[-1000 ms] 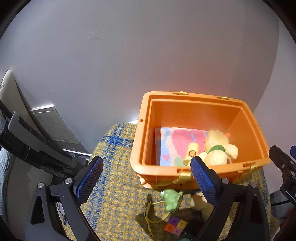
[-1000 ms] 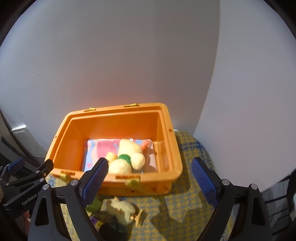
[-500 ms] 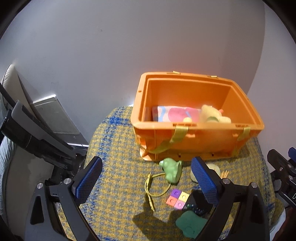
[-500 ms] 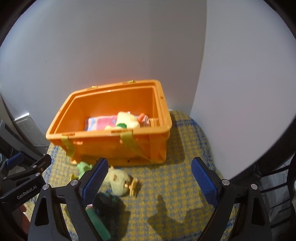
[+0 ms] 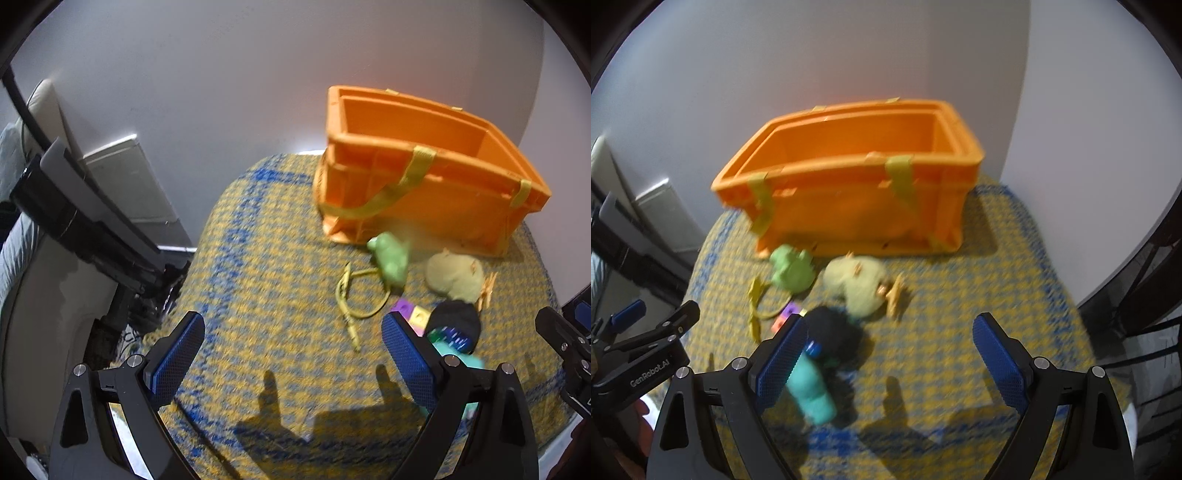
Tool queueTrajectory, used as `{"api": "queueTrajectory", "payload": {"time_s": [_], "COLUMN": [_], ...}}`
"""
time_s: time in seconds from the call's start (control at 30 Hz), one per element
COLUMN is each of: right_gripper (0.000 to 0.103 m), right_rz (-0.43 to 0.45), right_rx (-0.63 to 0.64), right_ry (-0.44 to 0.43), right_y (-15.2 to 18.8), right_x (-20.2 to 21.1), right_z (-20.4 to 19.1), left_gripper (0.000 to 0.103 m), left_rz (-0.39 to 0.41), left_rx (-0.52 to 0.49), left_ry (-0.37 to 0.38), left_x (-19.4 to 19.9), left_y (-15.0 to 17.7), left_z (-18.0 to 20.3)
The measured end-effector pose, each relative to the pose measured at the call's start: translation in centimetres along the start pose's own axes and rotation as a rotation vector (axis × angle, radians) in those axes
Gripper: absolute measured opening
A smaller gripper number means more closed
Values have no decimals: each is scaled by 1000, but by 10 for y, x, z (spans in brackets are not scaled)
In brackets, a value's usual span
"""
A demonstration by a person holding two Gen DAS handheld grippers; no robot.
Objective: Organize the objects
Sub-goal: 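Grasp the teal flower plush with the right tool and lift it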
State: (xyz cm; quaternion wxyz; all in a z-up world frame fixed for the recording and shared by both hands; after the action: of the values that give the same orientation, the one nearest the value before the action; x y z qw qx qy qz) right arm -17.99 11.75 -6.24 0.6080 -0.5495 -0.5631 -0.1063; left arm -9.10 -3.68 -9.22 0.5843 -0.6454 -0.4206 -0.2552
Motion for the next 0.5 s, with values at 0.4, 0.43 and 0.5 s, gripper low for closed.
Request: {"api": "queueTrajectory", "payload": {"time_s": [0.4, 0.43, 0.5], "right_gripper": [89, 85, 79], "right_rz": [-69, -75, -94], "right_rx": [87, 88, 89], "right_ry": [-25, -27, -32], "right_y": [47, 48, 52], "right_x": [-25, -27, -33], "right_z": [-33, -34, -35], "left_gripper": [98, 98, 98], "left_rz": [-77, -83, -94], "left_rx": [73, 75, 72], "left_ry": [-37, -35, -36], "left_x": [-24, -26, -30], "left_y": [57, 58, 62], "left_z": [-29, -29, -27]}}
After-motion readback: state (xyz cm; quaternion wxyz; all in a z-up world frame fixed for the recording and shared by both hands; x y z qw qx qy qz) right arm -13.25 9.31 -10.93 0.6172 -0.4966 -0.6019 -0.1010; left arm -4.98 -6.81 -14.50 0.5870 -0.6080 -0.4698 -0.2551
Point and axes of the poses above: each gripper's, at about its wrist camera, not at the fingertips, and x roughly against the way its jaws point, z to its right, y to its underside, the point moved 3 cm from there along -x, roughly the way its jaws point, and after that the axes turned 13 degrees about -x, right-handed, at the moved point
